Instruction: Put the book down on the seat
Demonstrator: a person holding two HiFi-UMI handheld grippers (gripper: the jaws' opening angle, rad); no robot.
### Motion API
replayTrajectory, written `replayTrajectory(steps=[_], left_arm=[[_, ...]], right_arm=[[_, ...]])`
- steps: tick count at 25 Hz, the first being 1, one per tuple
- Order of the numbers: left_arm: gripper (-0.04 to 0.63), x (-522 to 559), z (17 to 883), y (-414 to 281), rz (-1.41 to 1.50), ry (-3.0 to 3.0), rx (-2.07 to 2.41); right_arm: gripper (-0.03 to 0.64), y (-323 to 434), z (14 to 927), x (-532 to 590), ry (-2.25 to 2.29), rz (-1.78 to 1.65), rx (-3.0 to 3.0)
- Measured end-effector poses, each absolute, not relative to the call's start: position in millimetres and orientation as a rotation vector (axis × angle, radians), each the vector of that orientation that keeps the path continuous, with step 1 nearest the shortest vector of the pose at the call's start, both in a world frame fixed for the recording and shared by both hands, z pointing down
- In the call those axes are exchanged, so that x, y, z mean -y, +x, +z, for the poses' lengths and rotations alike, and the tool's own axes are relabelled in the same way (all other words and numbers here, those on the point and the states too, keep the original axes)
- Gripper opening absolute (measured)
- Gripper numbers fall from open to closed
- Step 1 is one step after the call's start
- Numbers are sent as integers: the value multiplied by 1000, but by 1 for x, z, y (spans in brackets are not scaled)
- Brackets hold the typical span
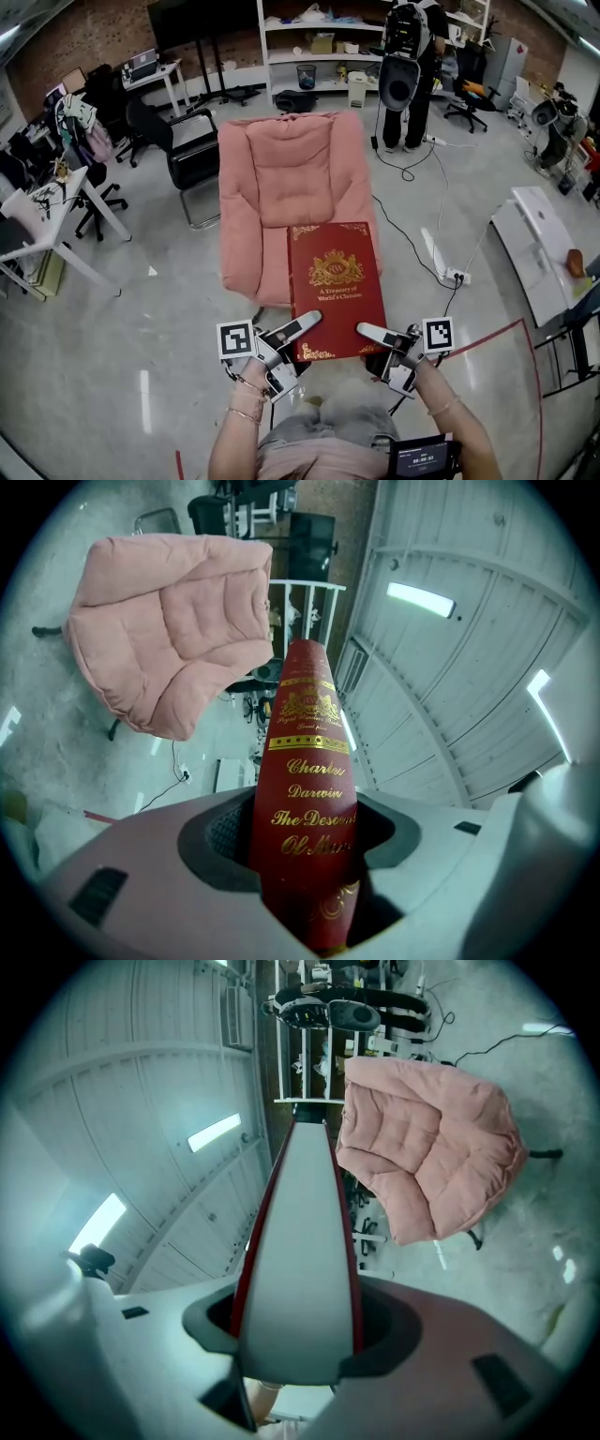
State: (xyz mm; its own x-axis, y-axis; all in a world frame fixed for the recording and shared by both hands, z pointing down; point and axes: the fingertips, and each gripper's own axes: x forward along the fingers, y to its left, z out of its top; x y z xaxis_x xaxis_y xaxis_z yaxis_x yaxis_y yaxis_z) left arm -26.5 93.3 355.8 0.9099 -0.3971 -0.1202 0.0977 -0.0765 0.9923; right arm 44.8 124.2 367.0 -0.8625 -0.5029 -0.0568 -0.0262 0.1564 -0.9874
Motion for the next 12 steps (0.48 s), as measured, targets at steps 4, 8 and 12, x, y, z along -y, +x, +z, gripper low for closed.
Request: replayTrajectory(steps=[4, 8, 12], left_arm=[[244, -81, 359, -23, -409, 1595, 228], [244, -62, 366, -21, -413, 1588, 232], [244, -34, 373, -19, -427, 1589, 240]], right_arm=[[258, 48, 371, -113, -512, -1749, -2049], [258, 50, 377, -93, -512, -1754, -2050], [258, 53, 384, -64, -499, -1758, -2060]])
